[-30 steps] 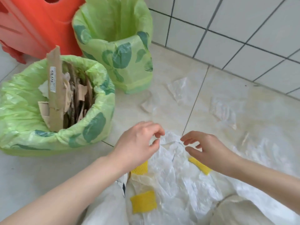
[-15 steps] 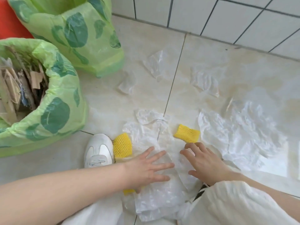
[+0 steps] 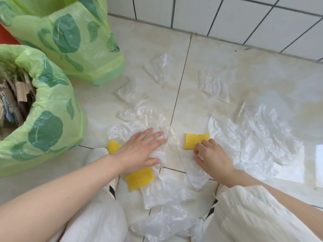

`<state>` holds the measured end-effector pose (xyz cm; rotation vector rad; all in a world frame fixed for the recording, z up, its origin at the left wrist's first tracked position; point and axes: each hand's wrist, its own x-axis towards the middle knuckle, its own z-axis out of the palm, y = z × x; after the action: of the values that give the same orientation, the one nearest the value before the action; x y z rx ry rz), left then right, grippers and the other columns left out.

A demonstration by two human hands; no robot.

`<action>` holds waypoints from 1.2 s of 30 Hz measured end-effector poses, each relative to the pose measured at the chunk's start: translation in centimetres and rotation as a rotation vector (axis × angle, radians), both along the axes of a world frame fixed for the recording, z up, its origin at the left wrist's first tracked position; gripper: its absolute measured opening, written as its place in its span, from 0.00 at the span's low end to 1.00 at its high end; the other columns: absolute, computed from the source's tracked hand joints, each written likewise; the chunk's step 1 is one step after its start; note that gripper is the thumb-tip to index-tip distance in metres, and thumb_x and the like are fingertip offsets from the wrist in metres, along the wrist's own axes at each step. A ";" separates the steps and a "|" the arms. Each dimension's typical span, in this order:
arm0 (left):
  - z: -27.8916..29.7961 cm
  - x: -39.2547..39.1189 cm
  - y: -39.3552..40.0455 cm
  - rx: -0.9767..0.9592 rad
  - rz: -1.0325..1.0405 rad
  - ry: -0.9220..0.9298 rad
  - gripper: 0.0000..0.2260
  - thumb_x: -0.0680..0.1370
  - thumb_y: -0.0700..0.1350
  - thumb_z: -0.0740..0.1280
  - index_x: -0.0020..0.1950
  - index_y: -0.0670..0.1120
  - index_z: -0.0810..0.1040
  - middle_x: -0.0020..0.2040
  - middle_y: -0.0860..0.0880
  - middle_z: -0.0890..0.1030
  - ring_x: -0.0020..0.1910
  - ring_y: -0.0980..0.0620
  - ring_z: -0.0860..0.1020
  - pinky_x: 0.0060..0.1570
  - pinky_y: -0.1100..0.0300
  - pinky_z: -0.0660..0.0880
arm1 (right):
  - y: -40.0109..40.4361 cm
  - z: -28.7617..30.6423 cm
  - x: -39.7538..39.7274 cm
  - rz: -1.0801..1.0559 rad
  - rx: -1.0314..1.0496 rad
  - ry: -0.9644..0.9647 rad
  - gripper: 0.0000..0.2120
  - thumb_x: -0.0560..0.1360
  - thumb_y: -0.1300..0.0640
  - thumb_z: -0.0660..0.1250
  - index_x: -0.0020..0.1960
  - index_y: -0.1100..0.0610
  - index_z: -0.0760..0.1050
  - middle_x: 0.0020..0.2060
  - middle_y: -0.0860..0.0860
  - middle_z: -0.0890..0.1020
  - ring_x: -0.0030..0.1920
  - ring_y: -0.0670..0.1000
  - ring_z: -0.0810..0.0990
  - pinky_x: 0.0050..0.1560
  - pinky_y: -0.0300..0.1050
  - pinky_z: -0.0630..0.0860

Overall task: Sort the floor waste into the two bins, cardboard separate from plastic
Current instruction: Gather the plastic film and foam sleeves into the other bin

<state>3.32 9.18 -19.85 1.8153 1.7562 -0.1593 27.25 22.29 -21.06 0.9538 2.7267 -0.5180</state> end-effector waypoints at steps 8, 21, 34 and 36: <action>0.8 -2.1 0.2 0.095 0.254 -0.029 0.23 0.77 0.52 0.63 0.72 0.51 0.65 0.71 0.52 0.67 0.71 0.51 0.60 0.70 0.55 0.58 | 0.7 2.7 -1.5 -0.270 -0.287 0.182 0.05 0.74 0.59 0.63 0.44 0.55 0.66 0.37 0.51 0.76 0.39 0.55 0.74 0.40 0.51 0.73; 1.5 -0.2 -0.4 0.084 -0.022 0.007 0.28 0.66 0.65 0.69 0.62 0.55 0.72 0.71 0.56 0.64 0.75 0.48 0.52 0.75 0.51 0.44 | 0.4 4.3 -2.7 -0.378 -0.413 0.273 0.06 0.76 0.67 0.53 0.46 0.58 0.67 0.37 0.43 0.77 0.31 0.47 0.70 0.32 0.43 0.68; 3.8 -1.6 0.8 0.390 0.611 -0.325 0.03 0.74 0.40 0.64 0.47 0.46 0.73 0.43 0.52 0.77 0.45 0.53 0.73 0.44 0.62 0.67 | -0.4 6.2 -2.9 -0.440 -0.572 0.255 0.05 0.78 0.49 0.61 0.48 0.51 0.70 0.35 0.43 0.73 0.35 0.43 0.71 0.37 0.36 0.66; 5.5 -2.2 1.2 0.463 0.786 -0.435 0.03 0.75 0.41 0.64 0.46 0.49 0.72 0.37 0.54 0.78 0.37 0.56 0.73 0.39 0.62 0.67 | -0.4 6.4 -2.9 -0.428 -0.567 0.250 0.13 0.75 0.43 0.64 0.53 0.50 0.70 0.44 0.39 0.75 0.45 0.41 0.74 0.44 0.35 0.68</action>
<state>1.16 10.41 -14.35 1.1535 2.1200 0.9424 24.39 21.84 -14.66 1.3622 2.3217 -1.4748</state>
